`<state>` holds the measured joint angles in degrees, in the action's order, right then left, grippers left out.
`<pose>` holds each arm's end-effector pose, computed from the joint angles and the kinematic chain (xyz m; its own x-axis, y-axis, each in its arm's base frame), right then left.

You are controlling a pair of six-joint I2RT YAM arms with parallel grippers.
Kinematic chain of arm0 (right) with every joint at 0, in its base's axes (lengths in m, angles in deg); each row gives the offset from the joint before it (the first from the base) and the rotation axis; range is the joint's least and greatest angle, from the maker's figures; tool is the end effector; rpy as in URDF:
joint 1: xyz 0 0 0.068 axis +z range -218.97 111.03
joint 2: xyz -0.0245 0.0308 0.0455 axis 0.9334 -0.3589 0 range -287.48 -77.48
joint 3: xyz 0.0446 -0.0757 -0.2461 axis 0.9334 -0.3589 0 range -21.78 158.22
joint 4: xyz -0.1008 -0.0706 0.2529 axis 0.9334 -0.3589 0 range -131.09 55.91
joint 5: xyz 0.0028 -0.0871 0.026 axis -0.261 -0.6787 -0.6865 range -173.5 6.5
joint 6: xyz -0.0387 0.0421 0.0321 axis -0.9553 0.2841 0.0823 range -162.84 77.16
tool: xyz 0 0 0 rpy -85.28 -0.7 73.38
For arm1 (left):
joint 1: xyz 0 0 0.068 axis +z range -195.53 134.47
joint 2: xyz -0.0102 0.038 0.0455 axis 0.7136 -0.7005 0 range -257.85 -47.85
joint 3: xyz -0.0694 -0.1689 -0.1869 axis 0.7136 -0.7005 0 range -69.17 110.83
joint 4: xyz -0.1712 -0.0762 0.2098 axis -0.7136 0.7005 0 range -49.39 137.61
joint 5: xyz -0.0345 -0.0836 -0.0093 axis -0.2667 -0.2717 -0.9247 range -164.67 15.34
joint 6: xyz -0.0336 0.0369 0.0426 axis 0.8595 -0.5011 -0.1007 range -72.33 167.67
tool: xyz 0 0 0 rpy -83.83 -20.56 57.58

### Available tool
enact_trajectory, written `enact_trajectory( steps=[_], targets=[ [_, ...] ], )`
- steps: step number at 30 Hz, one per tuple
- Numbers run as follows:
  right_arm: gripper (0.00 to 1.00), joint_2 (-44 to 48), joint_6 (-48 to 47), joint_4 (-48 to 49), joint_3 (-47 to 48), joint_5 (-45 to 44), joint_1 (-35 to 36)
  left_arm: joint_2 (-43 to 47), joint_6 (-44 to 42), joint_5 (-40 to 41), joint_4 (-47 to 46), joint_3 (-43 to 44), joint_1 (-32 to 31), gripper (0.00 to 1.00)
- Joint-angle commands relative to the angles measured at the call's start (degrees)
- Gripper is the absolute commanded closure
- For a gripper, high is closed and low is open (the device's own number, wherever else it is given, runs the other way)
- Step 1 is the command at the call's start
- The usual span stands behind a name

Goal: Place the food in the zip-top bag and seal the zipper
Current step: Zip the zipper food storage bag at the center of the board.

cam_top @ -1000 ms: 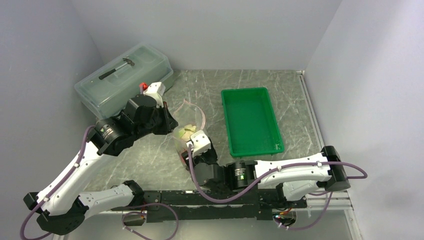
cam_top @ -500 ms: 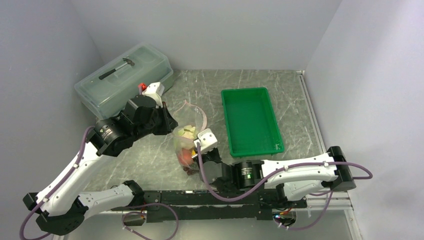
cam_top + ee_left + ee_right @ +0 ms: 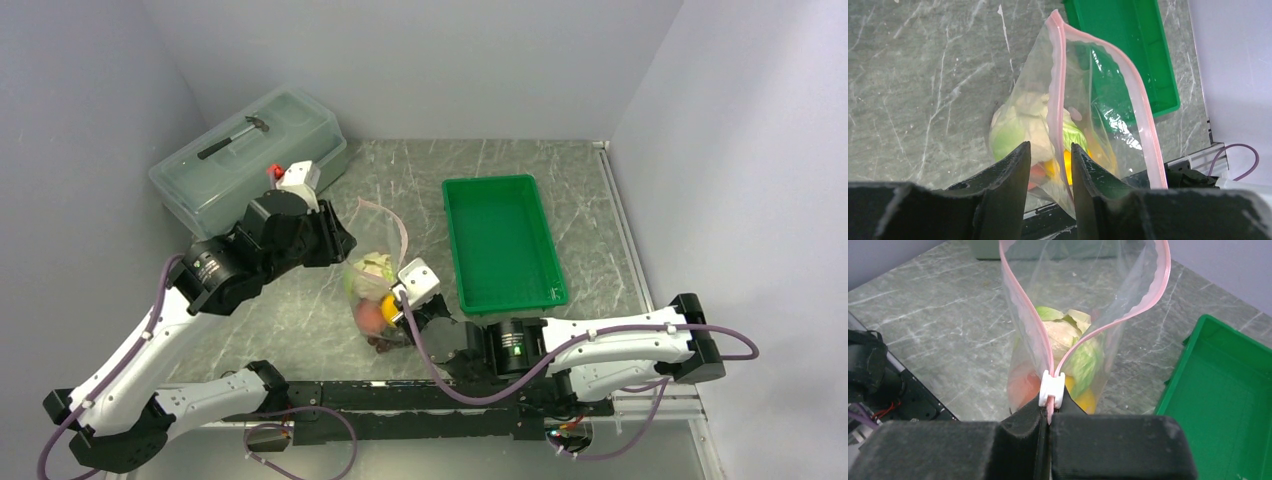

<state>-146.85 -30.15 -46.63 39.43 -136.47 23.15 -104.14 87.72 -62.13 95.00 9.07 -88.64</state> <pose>0.0300 0.3026 0.3340 -0.1254 -0.1856 -0.9746 -0.6170 0.7839 -0.0699 0.1606 -0.1350 0.4116 -0.6431 -0.2584 -0.7209 0.1562 0.8773 -0.4537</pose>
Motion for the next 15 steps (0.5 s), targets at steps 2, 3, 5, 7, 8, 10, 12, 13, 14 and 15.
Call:
enact_trajectory(
  steps=[2,3,5,7,8,10,12,13,14,15],
  targets=[
    [1.00,4.68,-6.67,2.75,0.35,4.36,-0.82,0.04,-2.35,1.49,-1.11,4.23,-0.13,0.57],
    [1.00,5.32,-7.39,2.73,0.43,5.33,-1.09,0.11,-2.86,1.37,-0.97,4.67,-0.13,0.55],
    [1.00,6.45,-8.75,2.11,0.93,7.49,-1.74,0.26,-3.99,1.03,-1.08,5.49,-0.11,0.53],
    [1.00,7.65,-10.73,1.61,1.29,10.40,-2.97,0.43,-5.16,0.82,-1.02,6.28,-0.08,0.51],
    [1.00,8.18,-11.62,1.46,1.53,11.79,-3.44,0.54,-5.84,0.67,-1.03,6.65,-0.07,0.50],
    [1.00,8.99,-12.15,0.45,2.35,14.86,-4.73,0.78,-7.33,0.17,-1.28,7.27,-0.08,0.47],
    [1.00,9.48,-14.07,-1.11,3.53,18.79,-6.46,1.07,-8.53,-0.51,-1.65,7.84,-0.07,0.45],
    [1.00,9.52,-14.30,-2.10,4.30,21.65,-7.22,1.34,-9.35,-1.33,-2.09,8.01,-0.12,0.44],
    [1.00,9.61,-14.60,-2.73,4.81,23.41,-8.07,1.55,-9.98,-2.13,-2.52,8.06,-0.12,0.43],
    [1.00,9.68,-14.88,-3.47,5.38,25.37,-8.66,1.86,-10.90,-3.05,-3.19,8.00,-0.13,0.42]
  ],
)
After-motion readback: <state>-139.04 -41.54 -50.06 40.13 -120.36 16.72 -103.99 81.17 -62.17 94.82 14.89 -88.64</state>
